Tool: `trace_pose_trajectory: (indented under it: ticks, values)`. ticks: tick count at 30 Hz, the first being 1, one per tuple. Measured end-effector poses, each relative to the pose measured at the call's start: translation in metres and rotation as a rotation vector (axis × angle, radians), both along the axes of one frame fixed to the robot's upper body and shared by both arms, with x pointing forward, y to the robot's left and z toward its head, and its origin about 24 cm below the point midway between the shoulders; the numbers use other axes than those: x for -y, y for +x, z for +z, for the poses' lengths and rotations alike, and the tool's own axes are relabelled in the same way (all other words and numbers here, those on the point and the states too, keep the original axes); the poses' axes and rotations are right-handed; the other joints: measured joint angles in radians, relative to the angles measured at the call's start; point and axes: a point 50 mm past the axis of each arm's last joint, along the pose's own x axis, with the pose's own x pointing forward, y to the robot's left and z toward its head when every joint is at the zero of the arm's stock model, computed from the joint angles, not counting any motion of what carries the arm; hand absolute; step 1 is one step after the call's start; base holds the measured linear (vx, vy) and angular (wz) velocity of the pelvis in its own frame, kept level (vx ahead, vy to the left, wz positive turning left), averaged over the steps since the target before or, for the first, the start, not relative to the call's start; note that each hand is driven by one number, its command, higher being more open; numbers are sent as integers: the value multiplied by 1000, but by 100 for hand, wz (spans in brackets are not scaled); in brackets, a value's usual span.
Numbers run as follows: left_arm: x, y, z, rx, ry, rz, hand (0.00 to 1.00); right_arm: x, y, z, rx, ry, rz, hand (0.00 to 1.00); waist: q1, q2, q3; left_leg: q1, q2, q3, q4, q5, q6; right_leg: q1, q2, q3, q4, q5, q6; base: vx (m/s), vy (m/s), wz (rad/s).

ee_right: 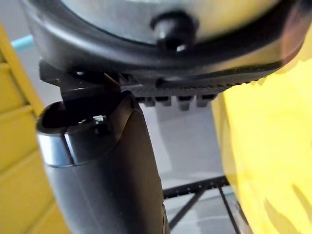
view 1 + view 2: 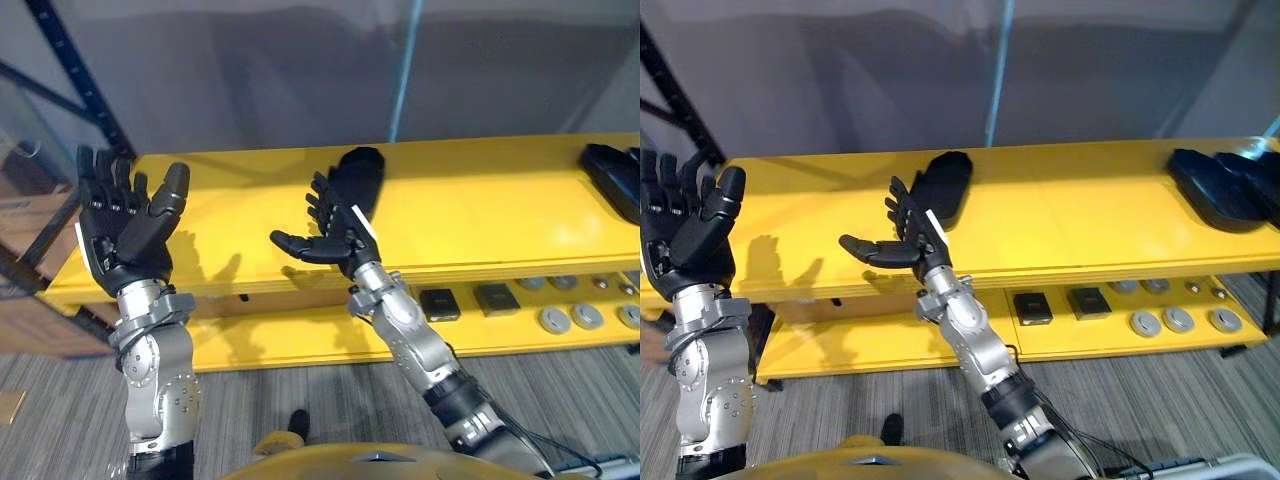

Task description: Walk over and take three plastic housings, then place them on the shelf

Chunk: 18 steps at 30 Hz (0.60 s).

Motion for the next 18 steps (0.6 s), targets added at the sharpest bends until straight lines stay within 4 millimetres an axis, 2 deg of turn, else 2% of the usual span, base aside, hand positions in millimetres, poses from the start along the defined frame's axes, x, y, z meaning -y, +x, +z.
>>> trace_pose_trajectory:
  ticks: [4, 5, 8, 10, 13, 14, 15, 18]
  values:
    - [26, -8, 25, 157, 122, -131, 100, -25, 18, 8, -5, -40, -29, 100, 17, 5, 7, -18, -5, -26, 0, 4, -4, 7, -1, -40, 0, 0, 0, -67, -1, 31]
    - [32, -8, 24, 164, 141, -175, 100, -31, 25, 12, -12, -49, -57, 100, 31, 12, 14, -20, -4, -30, 0, 6, -7, 7, -1, -43, 0, 0, 0, -61, 6, 16]
    - [36, -7, 17, 123, 148, -217, 100, -42, 34, 19, -27, -50, -97, 100, 39, 19, 38, -32, -4, -50, 0, 10, -11, 7, 3, -62, -1, 0, 0, -40, -15, 17]
    - [36, -5, 10, 84, 118, -238, 100, -43, 35, 17, -48, -62, -122, 100, 54, 19, 48, -33, -1, -52, 0, 14, -10, 7, 5, -64, -2, 0, 0, -6, -14, 5]
    - [35, 0, -1, 43, 64, -262, 100, -39, 42, 7, -103, -119, -209, 100, 73, 12, 62, -45, 0, -61, 3, 34, -13, 5, 9, -80, -4, 1, -1, 27, -36, 12]
    - [38, 1, -2, 44, 50, -282, 100, -30, 48, 5, -122, -137, -280, 100, 83, 10, 69, -52, -3, -70, 4, 36, -13, 4, 9, -90, -5, 3, -4, 49, -32, 20]
    - [42, 1, -2, 47, 47, -304, 100, -21, 55, 5, -130, -162, -362, 100, 96, 11, 83, -52, -5, -73, 4, 38, -13, 8, 8, -96, -3, 3, -4, 48, -31, 17]
    - [47, 1, -2, 52, 50, -333, 100, -7, 70, 17, -130, -161, -489, 100, 105, 15, 100, -52, -5, -75, 5, 39, -11, 9, 6, -98, -1, 5, -1, 11, -8, 3]
